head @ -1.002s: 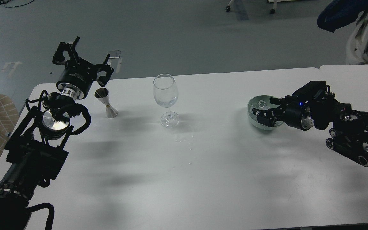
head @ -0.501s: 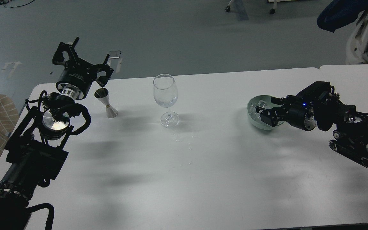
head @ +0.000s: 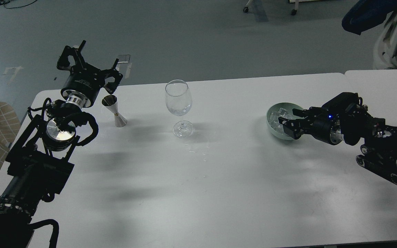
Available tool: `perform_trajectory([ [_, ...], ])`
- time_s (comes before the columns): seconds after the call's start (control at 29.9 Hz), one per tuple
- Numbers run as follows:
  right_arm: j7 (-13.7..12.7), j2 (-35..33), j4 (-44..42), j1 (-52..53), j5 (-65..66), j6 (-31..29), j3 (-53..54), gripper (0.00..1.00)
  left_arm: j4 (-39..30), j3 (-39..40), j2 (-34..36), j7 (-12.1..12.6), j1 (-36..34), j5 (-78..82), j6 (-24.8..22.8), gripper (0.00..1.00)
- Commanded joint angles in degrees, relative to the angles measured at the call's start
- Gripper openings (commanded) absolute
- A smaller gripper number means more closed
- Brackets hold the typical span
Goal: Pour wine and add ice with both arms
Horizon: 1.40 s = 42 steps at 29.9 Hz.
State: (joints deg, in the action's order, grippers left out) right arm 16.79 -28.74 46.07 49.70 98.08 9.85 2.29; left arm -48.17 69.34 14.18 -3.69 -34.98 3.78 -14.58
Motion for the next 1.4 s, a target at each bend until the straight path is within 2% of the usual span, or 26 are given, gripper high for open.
perform_trajectory([
  [0.0,0.0,0.0,-0.01,-0.04,0.01,-0.01,0.0,0.49,0.0,0.0,-0.03,0.0,0.0,-0.09,-0.01,0.97],
  [0.1,0.0,0.0,-0.01,-0.04,0.01,-0.01,0.0,0.49,0.0,0.0,-0.03,0.0,0.0,-0.09,-0.01,0.97],
  [0.13,0.0,0.0,-0.01,-0.13,0.01,-0.01,0.0,0.45,-0.08,0.0,0.06,0.0,0.0,0.0,-0.01,0.97],
  [0.17,0.0,0.0,-0.36,-0.22,0.01,0.16,0.0,0.32,0.0,0.0,0.15,0.0,0.0,-0.09,-0.01,0.97],
  [0.23,0.08,0.26,-0.97,-0.31,-0.08,0.77,0.09,0.28,0.0,0.0,0.15,0.0,0.0,-0.09,-0.01,0.97],
  [0.57,0.26,0.18,-1.15,-0.57,-0.17,2.54,0.09,0.22,0.0,0.0,0.24,0.09,0.0,0.0,-0.01,0.97],
  [0.77,0.35,-0.09,-0.36,0.13,-0.7,4.38,0.96,0.22,-0.09,0.09,0.24,0.09,0.0,0.0,-0.01,0.97],
  [1.07,0.44,-1.67,6.4,1.54,-0.87,6.4,14.05,0.22,-0.09,0.09,0.32,0.09,-0.09,0.0,-0.01,0.97],
  [1.27,0.26,1.67,11.94,1.98,-0.87,6.32,20.74,0.21,-0.09,0.09,0.32,0.09,0.0,0.0,-0.01,0.97],
  [1.37,0.17,8.25,11.94,3.47,-0.7,6.32,21.53,0.21,-0.09,0.09,0.59,0.09,0.0,0.0,-0.01,0.97],
])
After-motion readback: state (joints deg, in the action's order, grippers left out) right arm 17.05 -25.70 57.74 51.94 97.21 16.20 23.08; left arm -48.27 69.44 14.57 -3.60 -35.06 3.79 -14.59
